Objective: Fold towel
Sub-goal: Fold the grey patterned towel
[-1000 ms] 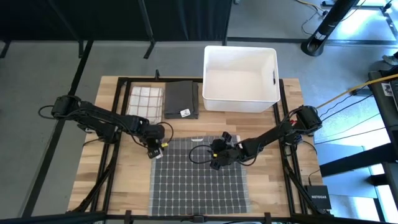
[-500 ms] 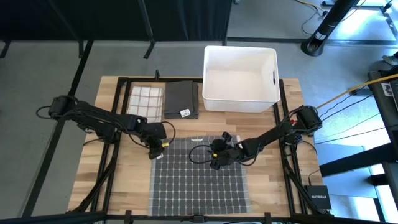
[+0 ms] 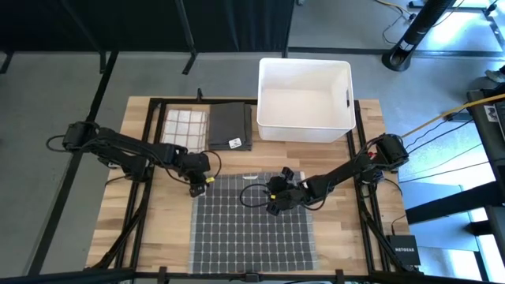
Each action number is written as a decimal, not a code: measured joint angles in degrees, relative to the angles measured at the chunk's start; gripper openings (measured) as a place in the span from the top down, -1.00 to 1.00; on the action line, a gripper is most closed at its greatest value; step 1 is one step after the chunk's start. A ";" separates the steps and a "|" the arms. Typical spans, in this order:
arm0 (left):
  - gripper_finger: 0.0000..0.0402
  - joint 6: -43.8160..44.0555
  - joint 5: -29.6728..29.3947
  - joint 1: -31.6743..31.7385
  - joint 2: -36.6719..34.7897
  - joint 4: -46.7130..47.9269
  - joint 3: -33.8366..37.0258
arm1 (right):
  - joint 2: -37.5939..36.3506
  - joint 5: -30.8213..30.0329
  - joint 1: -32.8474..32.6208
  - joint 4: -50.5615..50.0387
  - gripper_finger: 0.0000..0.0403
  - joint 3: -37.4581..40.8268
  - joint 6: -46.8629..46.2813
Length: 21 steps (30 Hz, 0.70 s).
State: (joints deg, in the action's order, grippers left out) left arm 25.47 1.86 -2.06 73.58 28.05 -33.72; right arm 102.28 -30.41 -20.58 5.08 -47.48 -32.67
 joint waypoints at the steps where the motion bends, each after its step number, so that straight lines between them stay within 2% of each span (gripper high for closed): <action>1: 0.23 -0.23 -0.55 0.23 -0.08 -0.06 -0.02 | 0.00 0.00 0.00 0.00 0.26 0.00 0.00; 4: 0.23 -0.49 -2.35 0.74 -0.11 1.24 -0.02 | 0.00 0.00 0.00 -0.03 0.26 0.00 0.02; 8: 0.23 0.26 -1.69 0.72 0.00 3.00 0.77 | 0.00 0.00 0.00 0.00 0.26 0.00 0.02; 17: 0.23 2.10 3.78 0.56 0.00 1.72 2.36 | 0.00 0.94 0.00 0.00 0.26 0.00 0.00; 21: 0.23 0.14 8.69 0.56 -0.04 -1.17 2.36 | 0.00 0.98 0.00 0.00 0.26 0.00 0.00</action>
State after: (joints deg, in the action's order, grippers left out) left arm 25.61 10.55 -1.50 73.54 26.88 -31.35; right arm 102.28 -29.44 -20.58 5.08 -47.48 -32.67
